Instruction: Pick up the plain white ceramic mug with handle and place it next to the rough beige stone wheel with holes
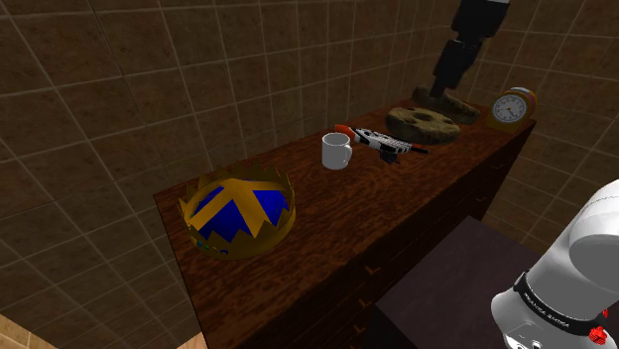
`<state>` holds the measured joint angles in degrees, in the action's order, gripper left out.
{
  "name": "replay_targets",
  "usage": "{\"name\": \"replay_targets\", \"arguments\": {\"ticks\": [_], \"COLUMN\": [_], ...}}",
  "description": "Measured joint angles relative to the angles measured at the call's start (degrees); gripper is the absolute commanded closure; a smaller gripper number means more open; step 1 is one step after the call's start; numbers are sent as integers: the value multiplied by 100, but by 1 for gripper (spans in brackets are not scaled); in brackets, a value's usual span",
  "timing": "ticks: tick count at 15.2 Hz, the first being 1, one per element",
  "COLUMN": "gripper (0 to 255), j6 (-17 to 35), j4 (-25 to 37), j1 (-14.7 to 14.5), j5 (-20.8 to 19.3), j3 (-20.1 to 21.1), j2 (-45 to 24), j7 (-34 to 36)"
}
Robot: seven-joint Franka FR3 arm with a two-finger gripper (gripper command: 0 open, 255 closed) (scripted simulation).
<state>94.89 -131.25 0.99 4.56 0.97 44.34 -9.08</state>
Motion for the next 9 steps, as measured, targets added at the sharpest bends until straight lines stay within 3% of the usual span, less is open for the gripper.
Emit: {"name": "replay_targets", "arguments": {"ticks": [9], "gripper": [0], "j6": [1037], "j4": [134], "j1": [6], "j5": [-12], "j3": [191], "j2": [-1261], "j7": [130]}}
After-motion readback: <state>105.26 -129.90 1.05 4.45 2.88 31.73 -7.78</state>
